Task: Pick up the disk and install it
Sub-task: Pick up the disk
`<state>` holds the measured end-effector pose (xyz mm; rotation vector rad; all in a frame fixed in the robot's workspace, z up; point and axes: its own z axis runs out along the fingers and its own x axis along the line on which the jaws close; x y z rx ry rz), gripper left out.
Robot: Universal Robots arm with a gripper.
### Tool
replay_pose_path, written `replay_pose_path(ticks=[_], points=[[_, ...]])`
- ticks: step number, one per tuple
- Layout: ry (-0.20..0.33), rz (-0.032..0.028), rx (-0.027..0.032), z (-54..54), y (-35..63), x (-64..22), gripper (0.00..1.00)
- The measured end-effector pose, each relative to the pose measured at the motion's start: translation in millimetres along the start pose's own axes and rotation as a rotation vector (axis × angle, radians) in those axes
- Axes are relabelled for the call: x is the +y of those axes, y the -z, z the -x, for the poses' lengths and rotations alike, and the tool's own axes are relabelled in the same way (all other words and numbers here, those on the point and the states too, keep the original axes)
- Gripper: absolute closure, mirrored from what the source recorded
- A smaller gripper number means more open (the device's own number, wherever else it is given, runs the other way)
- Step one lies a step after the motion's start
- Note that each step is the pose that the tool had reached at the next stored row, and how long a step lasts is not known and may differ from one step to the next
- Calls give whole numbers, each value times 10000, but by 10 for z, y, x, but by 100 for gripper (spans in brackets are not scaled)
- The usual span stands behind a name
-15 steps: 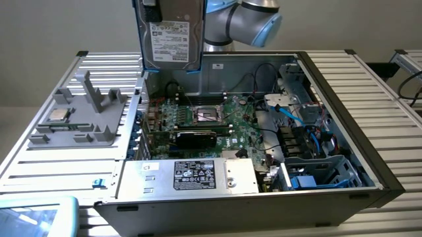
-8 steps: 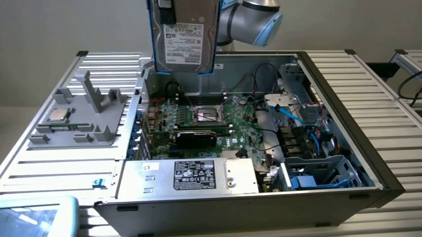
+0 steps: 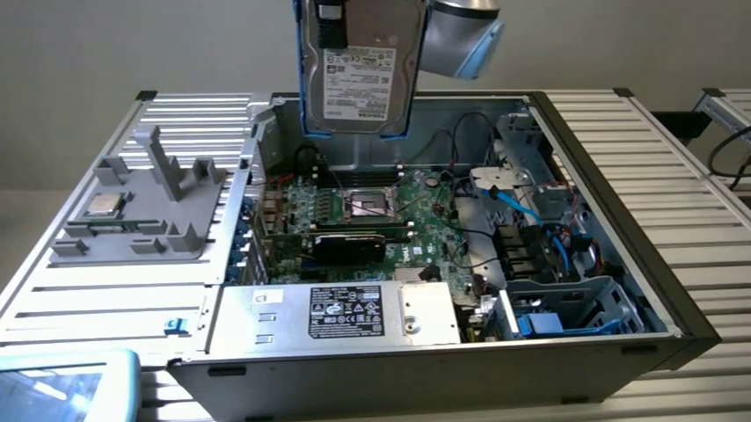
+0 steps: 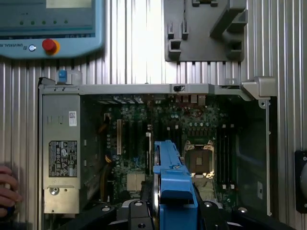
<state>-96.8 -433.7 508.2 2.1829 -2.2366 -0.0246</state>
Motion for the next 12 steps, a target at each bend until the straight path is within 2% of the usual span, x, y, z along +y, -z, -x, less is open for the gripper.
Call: replay_pose_path(ticks=[12], points=[[-2,0,0,-151,10,-421,63]])
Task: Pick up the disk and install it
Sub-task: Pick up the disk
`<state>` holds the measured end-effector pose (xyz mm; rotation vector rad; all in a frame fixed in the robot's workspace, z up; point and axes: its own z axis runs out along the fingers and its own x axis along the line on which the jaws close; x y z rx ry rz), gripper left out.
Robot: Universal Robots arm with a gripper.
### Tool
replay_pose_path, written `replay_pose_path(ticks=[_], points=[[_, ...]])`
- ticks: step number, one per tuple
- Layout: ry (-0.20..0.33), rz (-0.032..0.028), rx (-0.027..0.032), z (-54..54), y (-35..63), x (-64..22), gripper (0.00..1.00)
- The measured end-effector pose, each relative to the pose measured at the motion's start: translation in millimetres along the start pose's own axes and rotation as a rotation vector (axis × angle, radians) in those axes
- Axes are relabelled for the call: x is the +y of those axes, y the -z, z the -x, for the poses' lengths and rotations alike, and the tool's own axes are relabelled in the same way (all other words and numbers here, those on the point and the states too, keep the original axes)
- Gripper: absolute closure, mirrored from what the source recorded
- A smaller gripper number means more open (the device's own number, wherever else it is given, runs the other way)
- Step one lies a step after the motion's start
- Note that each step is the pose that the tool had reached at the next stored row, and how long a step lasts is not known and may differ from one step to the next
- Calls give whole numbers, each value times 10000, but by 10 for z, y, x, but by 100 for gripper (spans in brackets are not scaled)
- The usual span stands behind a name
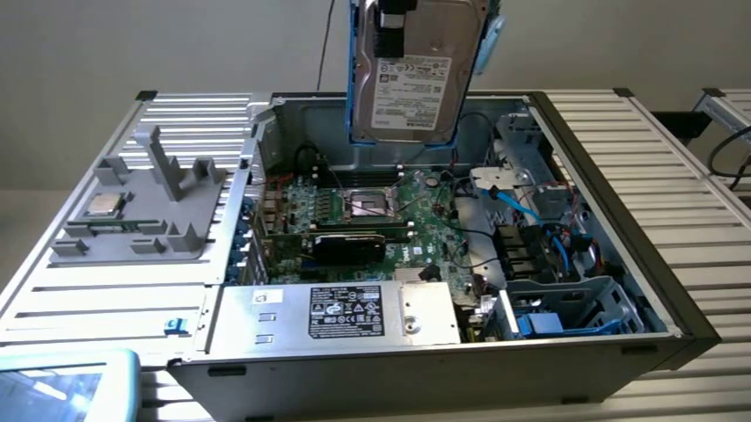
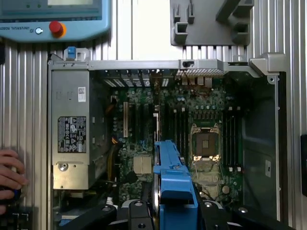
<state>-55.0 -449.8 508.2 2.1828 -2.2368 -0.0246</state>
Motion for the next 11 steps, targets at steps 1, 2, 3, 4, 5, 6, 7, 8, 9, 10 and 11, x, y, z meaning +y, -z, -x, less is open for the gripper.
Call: replay_pose_path(ticks=[1,2,3,4,5,6,7,8,9,10,11], points=[[1,0,2,-10,1,-26,63],[1,-3,9,-17,2,-49,63],[1,-7,20,-24,3,-70,63],[0,-11,34,-31,4,-92,63],[-1,-17,47,-39,5,-110,63],[-1,-24,65,-46,6,-127,63],[-1,-30,91,-53,6,-143,63],[-2,-36,134,-59,7,-159,63],[-3,-42,184,-65,9,-173,63],[-4,-49,224,-73,8,-188,63],[-5,-55,251,-83,9,-203,63]])
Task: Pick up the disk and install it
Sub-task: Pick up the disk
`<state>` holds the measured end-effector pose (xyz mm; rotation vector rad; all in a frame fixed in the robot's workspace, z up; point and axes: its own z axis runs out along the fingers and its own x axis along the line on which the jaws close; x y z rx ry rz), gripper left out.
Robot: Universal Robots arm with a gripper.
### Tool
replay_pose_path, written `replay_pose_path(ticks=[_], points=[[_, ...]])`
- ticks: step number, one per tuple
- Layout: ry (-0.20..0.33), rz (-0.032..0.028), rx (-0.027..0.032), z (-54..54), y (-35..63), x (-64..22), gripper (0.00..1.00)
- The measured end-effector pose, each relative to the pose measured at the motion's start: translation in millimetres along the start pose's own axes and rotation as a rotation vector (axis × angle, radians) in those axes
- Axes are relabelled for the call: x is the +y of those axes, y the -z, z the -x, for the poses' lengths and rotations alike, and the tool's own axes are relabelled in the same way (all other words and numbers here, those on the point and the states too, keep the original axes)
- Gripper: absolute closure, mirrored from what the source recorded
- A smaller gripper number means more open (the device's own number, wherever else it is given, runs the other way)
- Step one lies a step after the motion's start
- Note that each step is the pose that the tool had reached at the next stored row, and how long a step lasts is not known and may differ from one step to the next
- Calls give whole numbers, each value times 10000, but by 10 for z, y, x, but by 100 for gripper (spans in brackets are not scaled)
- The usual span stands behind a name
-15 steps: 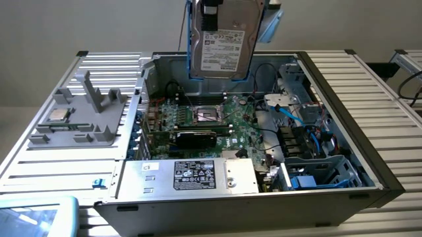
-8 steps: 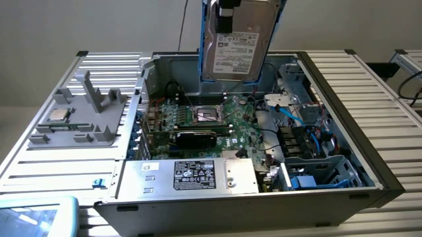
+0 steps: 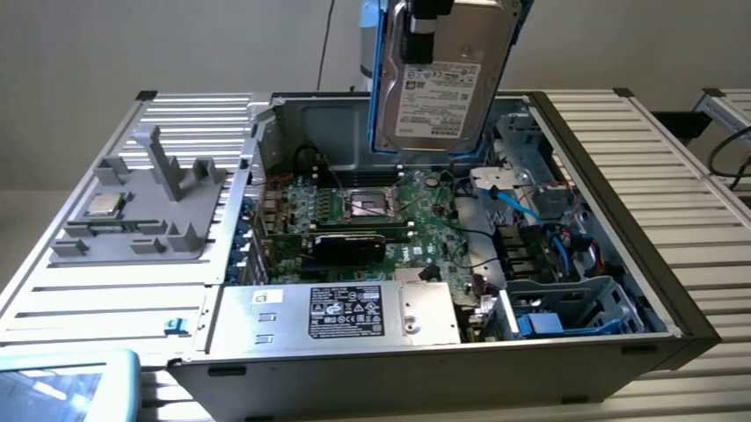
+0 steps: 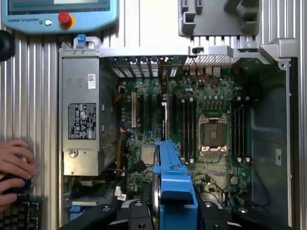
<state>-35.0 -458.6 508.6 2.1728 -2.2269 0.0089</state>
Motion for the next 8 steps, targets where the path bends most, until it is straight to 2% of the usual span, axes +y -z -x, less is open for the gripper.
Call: replay_pose_path(ticks=[8], points=[[-1,-18,19,-130,17,-145,63]])
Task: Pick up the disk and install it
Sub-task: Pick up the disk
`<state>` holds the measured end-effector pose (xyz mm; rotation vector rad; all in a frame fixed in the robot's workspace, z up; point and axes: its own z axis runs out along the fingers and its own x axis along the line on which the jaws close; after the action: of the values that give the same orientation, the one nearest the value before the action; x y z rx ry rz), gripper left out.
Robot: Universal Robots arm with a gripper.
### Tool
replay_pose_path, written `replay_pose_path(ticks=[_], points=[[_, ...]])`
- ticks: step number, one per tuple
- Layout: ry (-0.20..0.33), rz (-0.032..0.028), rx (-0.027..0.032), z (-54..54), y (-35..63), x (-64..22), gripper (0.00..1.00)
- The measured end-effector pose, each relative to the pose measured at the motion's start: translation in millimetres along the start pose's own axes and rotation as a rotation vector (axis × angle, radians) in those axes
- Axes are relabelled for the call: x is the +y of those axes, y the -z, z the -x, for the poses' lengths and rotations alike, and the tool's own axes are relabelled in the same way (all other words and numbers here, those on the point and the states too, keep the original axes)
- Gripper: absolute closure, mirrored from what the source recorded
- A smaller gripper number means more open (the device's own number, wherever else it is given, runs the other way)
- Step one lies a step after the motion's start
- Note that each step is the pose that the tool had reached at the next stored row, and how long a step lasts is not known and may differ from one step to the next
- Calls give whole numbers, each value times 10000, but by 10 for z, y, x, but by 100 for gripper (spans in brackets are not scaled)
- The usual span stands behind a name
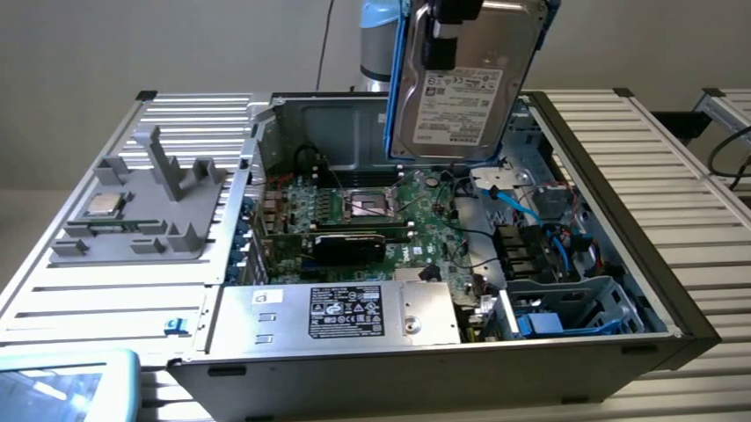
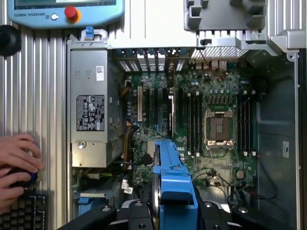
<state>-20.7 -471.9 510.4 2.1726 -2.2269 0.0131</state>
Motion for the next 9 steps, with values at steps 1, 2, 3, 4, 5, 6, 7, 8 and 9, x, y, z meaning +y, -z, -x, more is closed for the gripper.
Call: replay_pose_path(ticks=[1,2,3,4,5,6,7,8,9], points=[[-1,-2,0,-20,2,-22,63],[0,-4,-1,-42,4,-49,63],[0,-5,-2,-64,5,-77,63],[1,-8,-4,-85,6,-105,63],[0,-11,-8,-105,7,-133,63],[-1,-20,-9,-122,10,-159,63],[0,-31,-12,-140,13,-185,63],[0,-40,-14,-158,16,-212,63],[-1,-48,-17,-174,17,-241,63]])
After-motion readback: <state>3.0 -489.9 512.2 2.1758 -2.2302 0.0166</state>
